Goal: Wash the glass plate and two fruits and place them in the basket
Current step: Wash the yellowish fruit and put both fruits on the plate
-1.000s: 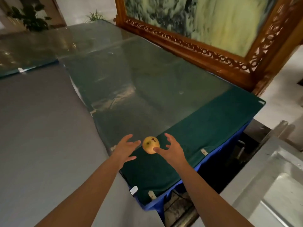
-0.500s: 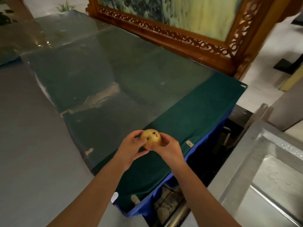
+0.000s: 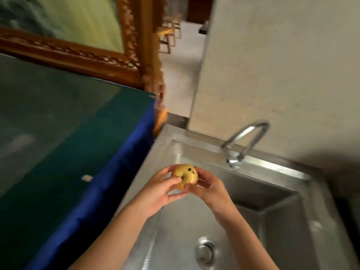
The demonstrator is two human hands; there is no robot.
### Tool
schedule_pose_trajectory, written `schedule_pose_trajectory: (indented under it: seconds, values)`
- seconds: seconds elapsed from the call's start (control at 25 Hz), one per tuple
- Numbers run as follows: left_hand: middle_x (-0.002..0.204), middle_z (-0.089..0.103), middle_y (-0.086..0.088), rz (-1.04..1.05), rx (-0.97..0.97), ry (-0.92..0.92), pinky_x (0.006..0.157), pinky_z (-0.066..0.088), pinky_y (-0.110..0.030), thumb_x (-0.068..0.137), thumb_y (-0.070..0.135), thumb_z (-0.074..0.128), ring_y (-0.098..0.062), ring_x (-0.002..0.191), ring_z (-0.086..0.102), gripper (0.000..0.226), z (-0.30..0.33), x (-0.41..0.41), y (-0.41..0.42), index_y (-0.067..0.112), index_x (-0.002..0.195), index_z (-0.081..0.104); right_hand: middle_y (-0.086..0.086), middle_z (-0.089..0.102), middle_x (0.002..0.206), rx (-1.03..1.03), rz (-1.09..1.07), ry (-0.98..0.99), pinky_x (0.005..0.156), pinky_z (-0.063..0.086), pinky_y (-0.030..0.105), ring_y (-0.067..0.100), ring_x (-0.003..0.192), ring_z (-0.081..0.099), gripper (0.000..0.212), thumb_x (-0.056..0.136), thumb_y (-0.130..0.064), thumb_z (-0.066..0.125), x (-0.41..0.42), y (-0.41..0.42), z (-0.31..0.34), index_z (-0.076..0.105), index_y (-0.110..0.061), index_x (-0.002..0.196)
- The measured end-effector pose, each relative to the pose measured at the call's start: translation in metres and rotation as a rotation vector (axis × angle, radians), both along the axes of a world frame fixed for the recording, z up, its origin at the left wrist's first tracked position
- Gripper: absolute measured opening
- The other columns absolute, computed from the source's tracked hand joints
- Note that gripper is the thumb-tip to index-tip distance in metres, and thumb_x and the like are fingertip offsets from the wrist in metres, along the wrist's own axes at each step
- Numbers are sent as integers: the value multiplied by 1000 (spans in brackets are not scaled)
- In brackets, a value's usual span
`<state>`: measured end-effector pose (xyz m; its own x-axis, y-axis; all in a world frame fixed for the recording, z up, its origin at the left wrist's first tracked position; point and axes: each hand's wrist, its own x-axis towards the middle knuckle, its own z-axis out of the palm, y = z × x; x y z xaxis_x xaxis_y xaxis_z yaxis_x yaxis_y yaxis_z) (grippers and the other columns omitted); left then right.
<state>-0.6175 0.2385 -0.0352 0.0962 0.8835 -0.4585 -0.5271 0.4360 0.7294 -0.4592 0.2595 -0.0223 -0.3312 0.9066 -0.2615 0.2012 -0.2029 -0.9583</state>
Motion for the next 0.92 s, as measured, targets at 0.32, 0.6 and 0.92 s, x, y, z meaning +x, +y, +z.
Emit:
schedule_pose_trajectory:
  seconds: [0.32, 0.6, 0.92]
  values:
    - [113, 57, -10, 138, -204, -151, 57, 59, -31, 87, -3, 48, -19, 92, 61, 25, -69, 104, 25, 18, 96, 58, 13, 69, 95, -196, -716, -211, 94, 51, 44, 26, 88, 67, 33, 79, -25, 69, 136, 69, -82, 63, -4, 104]
    - [117, 56, -12, 143, -191, -98, 59, 59, -31, 86, -3, 49, -18, 95, 60, 33, -84, 106, 42, 14, 115, 54, 16, 67, 73, -488, -831, 175, 83, 57, 36, 25, 67, 69, 10, 79, -1, 66, 115, 121, -95, 61, 1, 71]
    - [122, 53, -8, 119, -114, -89, 68, 59, -35, 83, -4, 54, -20, 106, 58, 35, -85, 106, 59, 16, 111, 59, 11, 66, 50, -538, -854, 174, 83, 58, 35, 18, 43, 66, 15, 77, 3, 68, 112, 149, -82, 58, 3, 66]
